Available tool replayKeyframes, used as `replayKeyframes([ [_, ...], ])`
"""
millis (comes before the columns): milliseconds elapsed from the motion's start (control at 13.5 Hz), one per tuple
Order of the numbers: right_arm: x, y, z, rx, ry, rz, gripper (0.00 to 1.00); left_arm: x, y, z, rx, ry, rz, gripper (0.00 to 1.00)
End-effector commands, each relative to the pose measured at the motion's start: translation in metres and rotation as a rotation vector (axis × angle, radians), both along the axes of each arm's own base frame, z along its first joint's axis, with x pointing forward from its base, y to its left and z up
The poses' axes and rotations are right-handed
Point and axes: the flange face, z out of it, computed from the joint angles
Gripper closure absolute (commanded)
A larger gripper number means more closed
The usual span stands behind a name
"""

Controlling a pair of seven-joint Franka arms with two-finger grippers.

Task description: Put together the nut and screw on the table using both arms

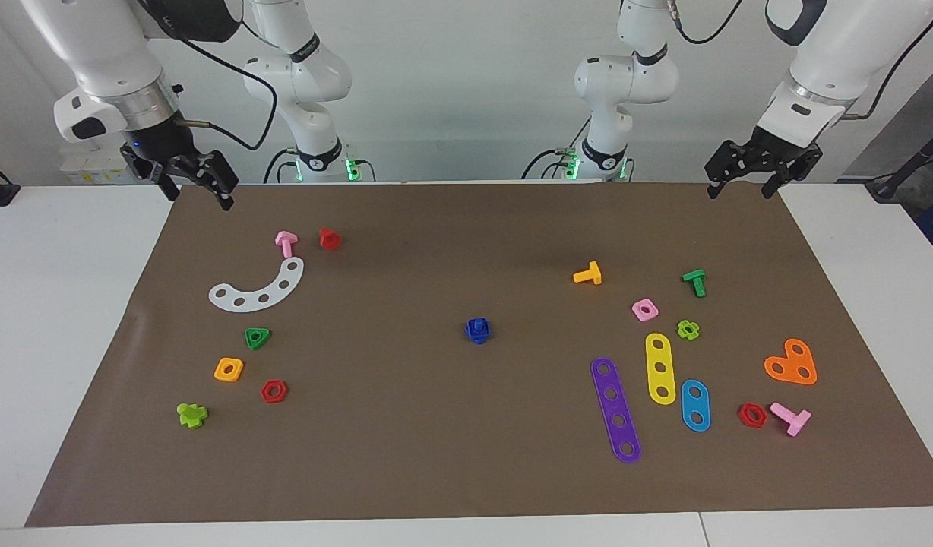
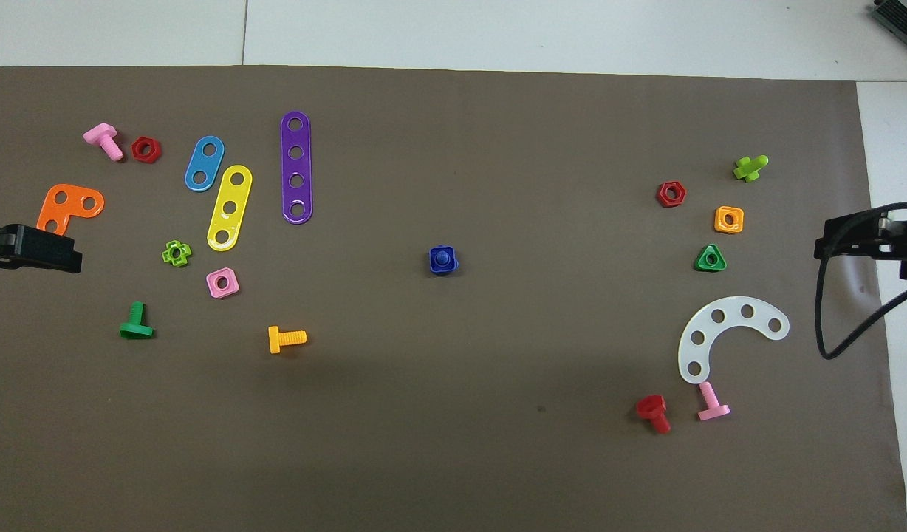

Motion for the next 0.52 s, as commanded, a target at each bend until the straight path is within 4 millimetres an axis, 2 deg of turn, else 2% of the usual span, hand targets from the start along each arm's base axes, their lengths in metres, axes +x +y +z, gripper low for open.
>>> replayKeyframes([
  [0, -0.0058, 0.0000, 0.0024, 0.021, 0.002, 0.023, 0.00, -0.0064, 0.0003, -0.0026, 0.030, -0.002, 0.017, 0.00],
  [443, -0.0059, 0.0000, 0.0023, 0.021, 0.003, 0.023, 0.00, -0.0039, -0.0041, -0.0004, 0.030, -0.027, 0.018, 0.00],
])
